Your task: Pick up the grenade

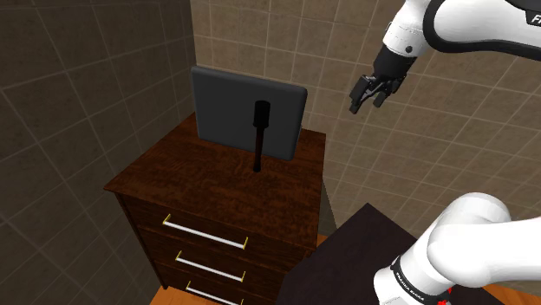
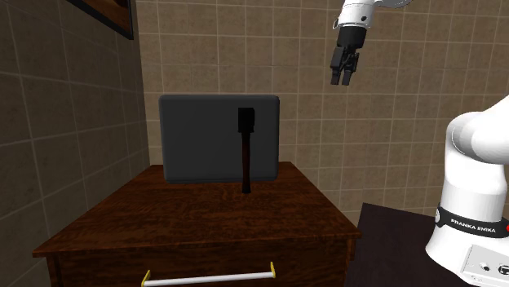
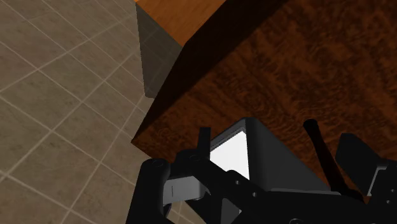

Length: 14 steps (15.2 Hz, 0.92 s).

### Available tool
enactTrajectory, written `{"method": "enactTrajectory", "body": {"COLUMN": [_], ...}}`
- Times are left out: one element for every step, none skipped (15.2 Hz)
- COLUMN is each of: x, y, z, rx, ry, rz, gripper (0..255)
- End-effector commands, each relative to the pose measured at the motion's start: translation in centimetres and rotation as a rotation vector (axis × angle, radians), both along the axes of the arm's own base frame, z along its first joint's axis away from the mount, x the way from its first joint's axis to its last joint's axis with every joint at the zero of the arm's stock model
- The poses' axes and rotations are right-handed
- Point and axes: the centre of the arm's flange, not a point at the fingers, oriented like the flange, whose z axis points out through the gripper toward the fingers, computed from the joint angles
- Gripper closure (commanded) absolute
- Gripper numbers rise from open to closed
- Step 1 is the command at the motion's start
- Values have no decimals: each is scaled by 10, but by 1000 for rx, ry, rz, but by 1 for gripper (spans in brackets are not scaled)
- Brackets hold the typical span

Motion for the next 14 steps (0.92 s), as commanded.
{"method": "enactTrajectory", "body": {"x": [0, 11, 22, 33, 44, 56, 67, 78, 89, 101, 112, 123, 135, 146], "y": [0, 6, 12, 18, 24, 30, 36, 41, 47, 53, 58, 64, 69, 75], "z": [0, -3, -6, -9, -12, -14, -17, -20, -23, -25, -28, -31, -33, -36], "rx": [0, 5, 11, 16, 22, 27, 33, 38, 44, 49, 55, 60, 66, 71], "ry": [0, 0, 0, 0, 0, 0, 0, 0, 0, 0, 0, 0, 0, 0], "rz": [0, -6, -12, -18, -24, -30, -35, -41, -47, -53, -59, -65, -71, -77], "gripper": [0, 0, 0, 0, 0, 0, 0, 0, 0, 0, 0, 0, 0, 0]}}
